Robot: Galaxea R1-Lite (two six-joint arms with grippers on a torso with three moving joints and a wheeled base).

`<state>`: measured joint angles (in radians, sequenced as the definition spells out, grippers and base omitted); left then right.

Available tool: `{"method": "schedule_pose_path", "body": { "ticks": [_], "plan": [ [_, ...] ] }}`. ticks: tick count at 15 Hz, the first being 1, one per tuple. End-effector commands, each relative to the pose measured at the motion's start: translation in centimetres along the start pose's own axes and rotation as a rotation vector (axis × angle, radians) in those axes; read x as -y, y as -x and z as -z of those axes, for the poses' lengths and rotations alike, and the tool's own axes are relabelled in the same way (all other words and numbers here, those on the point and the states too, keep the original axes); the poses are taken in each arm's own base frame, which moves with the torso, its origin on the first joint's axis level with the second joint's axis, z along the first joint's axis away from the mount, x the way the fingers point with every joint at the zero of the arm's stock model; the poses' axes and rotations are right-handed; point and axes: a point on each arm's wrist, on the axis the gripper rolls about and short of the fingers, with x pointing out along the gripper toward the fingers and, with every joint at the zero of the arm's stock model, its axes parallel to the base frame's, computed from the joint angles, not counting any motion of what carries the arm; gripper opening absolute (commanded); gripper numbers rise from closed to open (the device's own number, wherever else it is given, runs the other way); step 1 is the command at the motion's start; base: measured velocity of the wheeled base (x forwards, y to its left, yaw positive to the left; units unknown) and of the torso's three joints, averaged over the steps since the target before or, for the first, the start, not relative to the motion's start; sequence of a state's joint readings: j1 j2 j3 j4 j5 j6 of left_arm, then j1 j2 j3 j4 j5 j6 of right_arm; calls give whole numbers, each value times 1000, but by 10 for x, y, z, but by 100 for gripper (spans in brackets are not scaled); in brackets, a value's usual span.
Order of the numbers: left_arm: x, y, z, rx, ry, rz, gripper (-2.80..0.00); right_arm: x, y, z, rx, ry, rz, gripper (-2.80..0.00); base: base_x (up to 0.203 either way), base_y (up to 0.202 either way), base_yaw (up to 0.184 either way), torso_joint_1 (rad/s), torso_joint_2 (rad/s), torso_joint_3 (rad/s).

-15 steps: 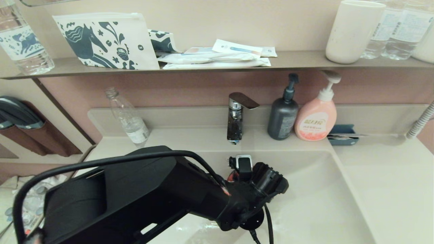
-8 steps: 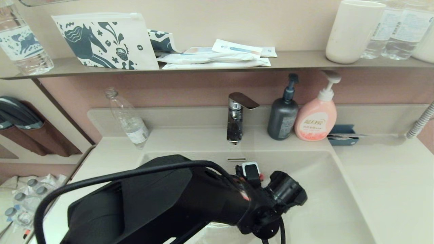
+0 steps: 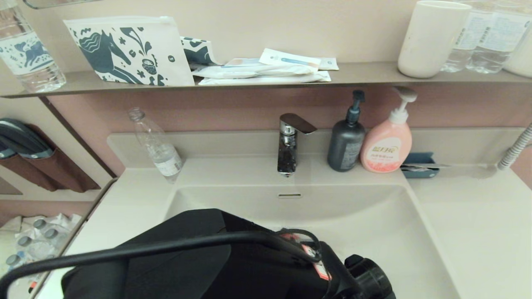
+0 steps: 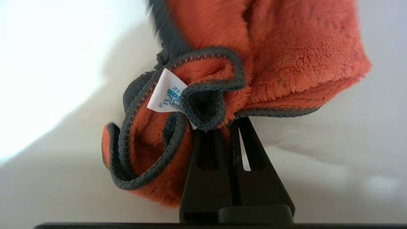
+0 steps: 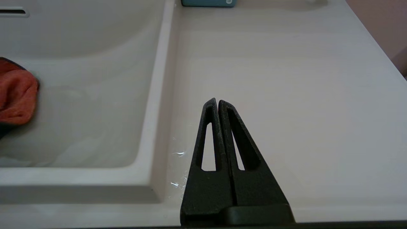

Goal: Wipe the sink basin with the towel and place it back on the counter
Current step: Wipe the sink

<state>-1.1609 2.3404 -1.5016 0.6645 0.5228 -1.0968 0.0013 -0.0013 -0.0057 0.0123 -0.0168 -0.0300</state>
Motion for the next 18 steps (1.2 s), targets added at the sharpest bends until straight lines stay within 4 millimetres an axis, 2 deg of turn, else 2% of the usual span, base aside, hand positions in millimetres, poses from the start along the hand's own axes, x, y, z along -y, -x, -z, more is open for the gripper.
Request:
{"method": "schedule_pose_path", "body": {
  "ticks": [1, 4, 9, 12, 16, 18],
  "plan": [
    [-10, -1, 7, -23, -19, -35, -280, 0, 0, 0, -1, 1, 0, -280, 0, 0, 0, 0, 0, 0],
    [-34, -9, 8, -58, -42, -99, -280, 0, 0, 0, -1, 1, 0, -280, 0, 0, 0, 0, 0, 0],
    [-74, -18, -17, -77, -78, -124, -280, 0, 0, 0, -1, 1, 0, -280, 0, 0, 0, 0, 0, 0],
    [-98, -36, -34, -37, -79, -124, -280, 0, 0, 0, -1, 1, 0, -280, 0, 0, 0, 0, 0, 0],
    [-120, -59, -51, 50, -114, -162, -280, 0, 0, 0, -1, 1, 0, -280, 0, 0, 0, 0, 0, 0],
    [-123, -64, -62, 115, -100, -146, -280, 0, 0, 0, -1, 1, 0, -280, 0, 0, 0, 0, 0, 0]
  ]
}}
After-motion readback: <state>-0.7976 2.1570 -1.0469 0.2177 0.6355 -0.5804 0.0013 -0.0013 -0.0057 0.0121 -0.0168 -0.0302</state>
